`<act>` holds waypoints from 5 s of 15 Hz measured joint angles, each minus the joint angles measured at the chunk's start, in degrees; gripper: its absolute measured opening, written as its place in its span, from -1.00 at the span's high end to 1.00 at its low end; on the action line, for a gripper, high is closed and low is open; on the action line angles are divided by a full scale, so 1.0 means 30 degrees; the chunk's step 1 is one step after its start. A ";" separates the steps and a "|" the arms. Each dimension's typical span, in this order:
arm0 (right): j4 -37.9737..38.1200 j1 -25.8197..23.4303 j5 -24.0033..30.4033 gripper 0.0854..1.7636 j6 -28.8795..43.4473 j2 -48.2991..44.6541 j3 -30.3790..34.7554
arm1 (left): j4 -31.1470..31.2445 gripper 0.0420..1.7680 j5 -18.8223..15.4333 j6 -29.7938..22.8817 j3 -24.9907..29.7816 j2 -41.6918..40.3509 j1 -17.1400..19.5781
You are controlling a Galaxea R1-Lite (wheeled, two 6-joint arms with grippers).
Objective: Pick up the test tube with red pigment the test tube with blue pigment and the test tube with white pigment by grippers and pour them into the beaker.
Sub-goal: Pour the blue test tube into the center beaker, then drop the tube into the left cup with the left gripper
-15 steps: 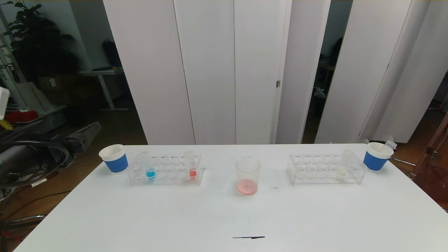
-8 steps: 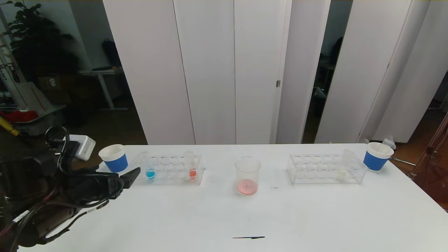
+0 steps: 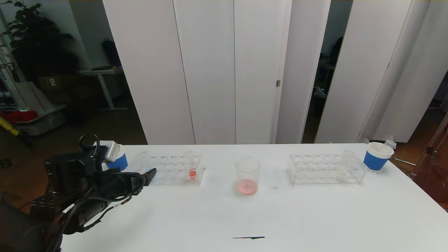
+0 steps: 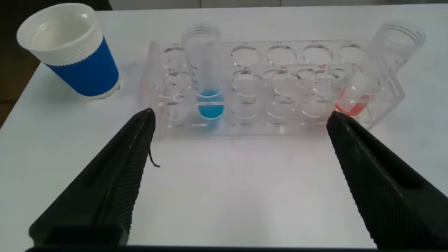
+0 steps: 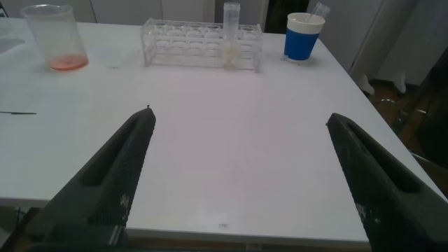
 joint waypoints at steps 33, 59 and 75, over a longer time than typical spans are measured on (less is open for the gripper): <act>0.0000 0.0000 0.0000 -0.99 0.0000 0.0000 0.0000 | -0.1573 0.37 0.1556 -0.2324 -0.6997 0.7847 0.1142; -0.0008 0.0000 0.0000 -0.99 0.0008 0.0000 0.0000 | 0.9411 0.37 -0.3633 0.0016 -1.1536 -0.1991 -0.0589; -0.0008 -0.0008 0.0000 -0.99 0.0000 0.0000 0.0000 | 0.6156 0.37 -1.3003 1.1020 -1.3897 0.2869 -0.4181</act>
